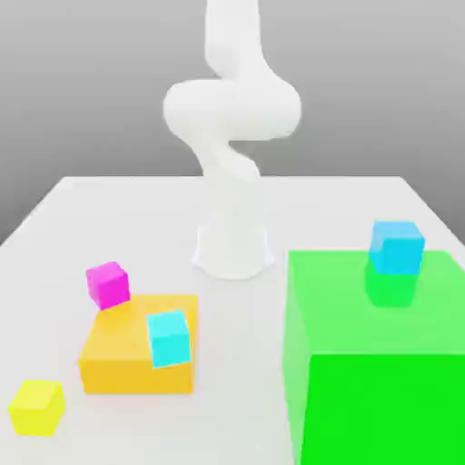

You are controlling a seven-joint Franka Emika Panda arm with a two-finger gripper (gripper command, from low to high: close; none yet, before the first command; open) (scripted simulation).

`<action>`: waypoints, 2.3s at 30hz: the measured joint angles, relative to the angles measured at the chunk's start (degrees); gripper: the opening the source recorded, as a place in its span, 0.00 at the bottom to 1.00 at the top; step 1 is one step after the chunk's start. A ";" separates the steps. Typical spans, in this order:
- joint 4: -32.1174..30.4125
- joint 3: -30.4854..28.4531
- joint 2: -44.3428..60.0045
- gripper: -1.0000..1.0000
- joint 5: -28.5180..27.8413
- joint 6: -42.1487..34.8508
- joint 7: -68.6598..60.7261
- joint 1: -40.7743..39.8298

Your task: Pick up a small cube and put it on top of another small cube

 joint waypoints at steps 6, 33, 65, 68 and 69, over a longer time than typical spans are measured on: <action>-0.97 2.86 12.92 0.50 -4.38 4.13 15.33 -9.49; -3.13 -1.11 66.77 0.00 0.95 28.03 55.49 -28.72; -30.03 -7.44 17.68 0.00 -7.82 5.10 61.27 -31.95; -33.90 -8.62 11.33 0.00 -6.22 3.10 60.04 -31.98; -35.22 -9.11 9.07 0.00 -5.62 2.34 59.57 -31.90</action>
